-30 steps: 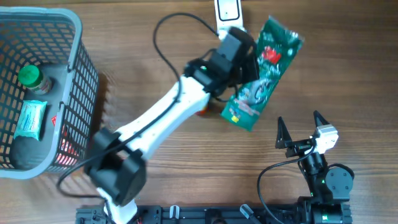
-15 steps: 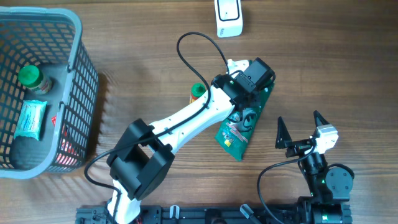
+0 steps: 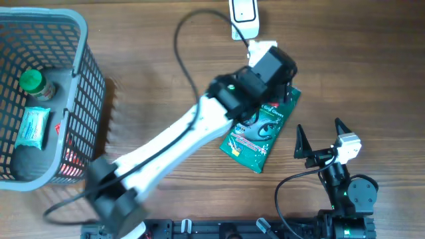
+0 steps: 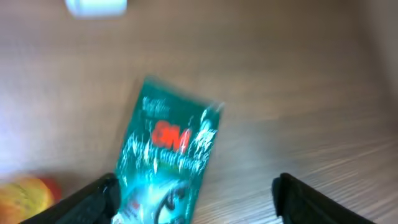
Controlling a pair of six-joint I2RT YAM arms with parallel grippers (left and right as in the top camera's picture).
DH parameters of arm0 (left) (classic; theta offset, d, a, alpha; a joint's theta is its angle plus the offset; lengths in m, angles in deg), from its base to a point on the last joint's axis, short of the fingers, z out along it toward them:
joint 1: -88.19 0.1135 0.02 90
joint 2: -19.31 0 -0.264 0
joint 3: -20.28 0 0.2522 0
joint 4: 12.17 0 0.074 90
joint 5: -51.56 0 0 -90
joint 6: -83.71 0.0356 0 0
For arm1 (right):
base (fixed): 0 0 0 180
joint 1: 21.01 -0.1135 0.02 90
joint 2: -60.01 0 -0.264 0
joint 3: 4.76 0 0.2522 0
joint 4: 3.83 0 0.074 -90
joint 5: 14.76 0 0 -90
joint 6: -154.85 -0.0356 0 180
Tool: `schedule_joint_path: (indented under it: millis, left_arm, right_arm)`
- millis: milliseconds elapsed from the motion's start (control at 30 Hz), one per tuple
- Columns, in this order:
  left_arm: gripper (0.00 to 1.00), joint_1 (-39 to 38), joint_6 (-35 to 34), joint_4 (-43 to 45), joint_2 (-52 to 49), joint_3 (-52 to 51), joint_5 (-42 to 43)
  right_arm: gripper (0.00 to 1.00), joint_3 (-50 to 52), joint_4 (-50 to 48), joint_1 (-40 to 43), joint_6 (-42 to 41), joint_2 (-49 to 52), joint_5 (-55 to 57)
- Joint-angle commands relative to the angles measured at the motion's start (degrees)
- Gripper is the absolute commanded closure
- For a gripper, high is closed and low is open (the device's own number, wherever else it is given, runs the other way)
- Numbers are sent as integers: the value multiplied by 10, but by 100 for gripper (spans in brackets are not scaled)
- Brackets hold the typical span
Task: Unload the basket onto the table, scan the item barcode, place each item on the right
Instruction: 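Carry the gloves pack out and drop it on the table, then reach the left gripper into the basket and grasp the red Nescafé stick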
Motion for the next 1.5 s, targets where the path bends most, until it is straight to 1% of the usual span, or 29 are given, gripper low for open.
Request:
schedule_joint_path:
  millis: [0, 67, 100, 133, 200, 267, 333, 400, 500, 567, 733, 833, 867, 933, 967, 1000, 1133, 1267, 1400, 1467]
  left_arm:
    - [13, 22, 92, -4, 107, 39, -86]
    - [9, 46, 109, -10, 143, 39, -106]
    - [5, 61, 118, -13, 159, 39, -108]
    - [4, 78, 122, -19, 175, 39, -108]
    - [4, 111, 122, -32, 201, 39, -108]
    - [5, 155, 122, -52, 230, 39, -108]
    - [10, 215, 122, -83, 266, 39, -108]
    - [12, 258, 122, -108, 292, 39, -108]
    - [11, 340, 122, -149, 331, 39, -108]
    - [8, 401, 122, -171, 350, 39, -110]
    - [6, 584, 122, -216, 363, 39, -109]
    - [3, 689, 118, -243, 341, 38, -97]
    - [3, 729, 118, -254, 327, 38, -74]
    - [3, 784, 120, -276, 300, 38, -30]
    - [3, 829, 120, -304, 266, 38, 10]
    - [4, 850, 120, -321, 243, 38, 25]
    - [6, 884, 121, -361, 157, 32, 61]
    - [12, 885, 152, -366, 70, 14, 79]
    - [14, 885, 153, -377, -4, -6, 82]
    - [15, 885, 164, -374, -27, -25, 82]
  right_arm:
    - [0, 1, -2, -3, 5, -6, 7]
    - [0, 1, -2, -3, 5, -6, 7]
    - [0, 1, -2, -3, 5, -6, 7]
    - [0, 1, -2, -3, 5, -6, 7]
    - [0, 1, -2, -3, 5, -6, 7]
    - [0, 1, -2, -3, 5, -6, 7]
    - [0, 1, -2, -3, 5, -6, 7]
    - [0, 1, -2, -3, 5, -6, 7]
    - [0, 1, -2, -3, 5, -6, 7]
    - [0, 1, -2, -3, 5, -6, 7]
    - [0, 1, -2, -3, 5, -6, 7]
    - [0, 1, -2, -3, 5, -6, 7]
    - [1, 1, -2, -3, 5, -6, 7]
    - [0, 1, -2, -3, 5, -6, 7]
    - [0, 1, -2, -3, 5, -6, 7]
    - [0, 1, -2, -3, 5, -6, 7]
    - [0, 1, -2, -3, 5, -6, 7]
    - [0, 1, -2, -3, 5, -6, 7]
    - [0, 1, -2, -3, 5, -6, 7]
    - [0, 1, -2, -3, 5, -6, 7]
